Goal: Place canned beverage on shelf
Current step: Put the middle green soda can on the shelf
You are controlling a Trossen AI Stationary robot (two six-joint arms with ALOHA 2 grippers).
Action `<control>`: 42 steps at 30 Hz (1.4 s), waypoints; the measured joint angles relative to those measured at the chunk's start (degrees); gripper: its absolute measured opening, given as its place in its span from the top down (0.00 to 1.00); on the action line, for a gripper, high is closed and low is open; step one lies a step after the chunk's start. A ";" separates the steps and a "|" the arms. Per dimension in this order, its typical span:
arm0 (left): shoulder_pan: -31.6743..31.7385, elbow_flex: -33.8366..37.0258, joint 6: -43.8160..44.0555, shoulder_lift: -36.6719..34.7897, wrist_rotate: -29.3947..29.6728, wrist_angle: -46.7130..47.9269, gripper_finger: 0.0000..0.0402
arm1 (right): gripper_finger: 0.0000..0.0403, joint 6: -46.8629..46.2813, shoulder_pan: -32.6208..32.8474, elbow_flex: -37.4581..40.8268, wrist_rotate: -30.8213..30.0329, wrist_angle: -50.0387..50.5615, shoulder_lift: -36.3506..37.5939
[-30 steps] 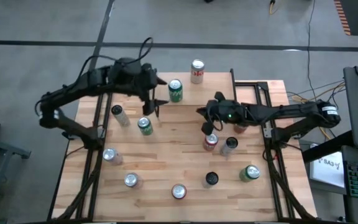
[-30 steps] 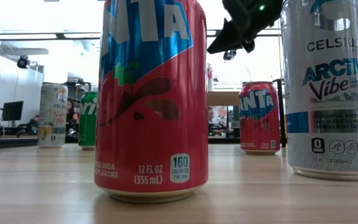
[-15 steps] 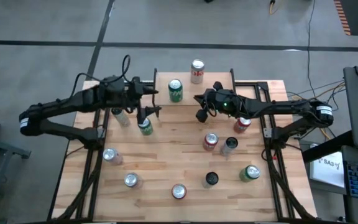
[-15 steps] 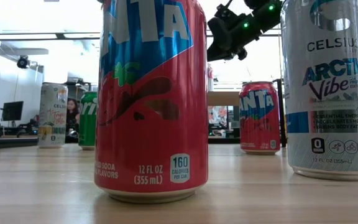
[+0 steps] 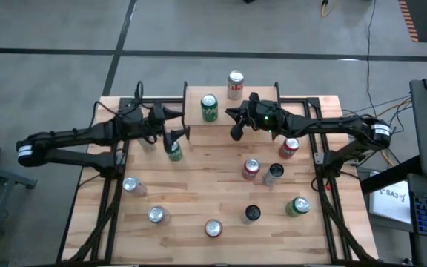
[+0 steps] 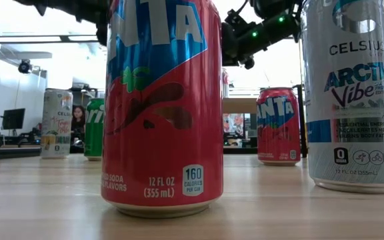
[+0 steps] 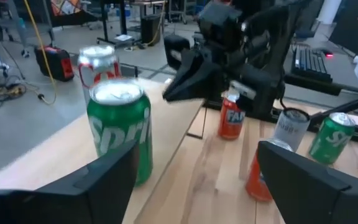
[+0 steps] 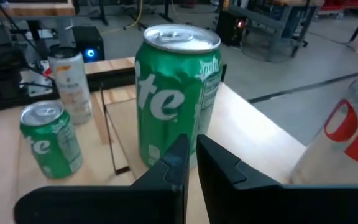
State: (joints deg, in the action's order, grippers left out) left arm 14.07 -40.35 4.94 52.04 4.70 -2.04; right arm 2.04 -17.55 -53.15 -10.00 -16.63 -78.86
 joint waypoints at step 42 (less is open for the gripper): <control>0.09 8.67 2.93 1.02 16.15 -11.45 1.00 | 0.94 2.10 -0.13 -16.98 -2.19 4.40 -14.94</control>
State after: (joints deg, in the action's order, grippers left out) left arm 14.16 -31.68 7.88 53.06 20.85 -13.49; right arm 4.14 -17.67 -70.13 -12.19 -12.23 -93.80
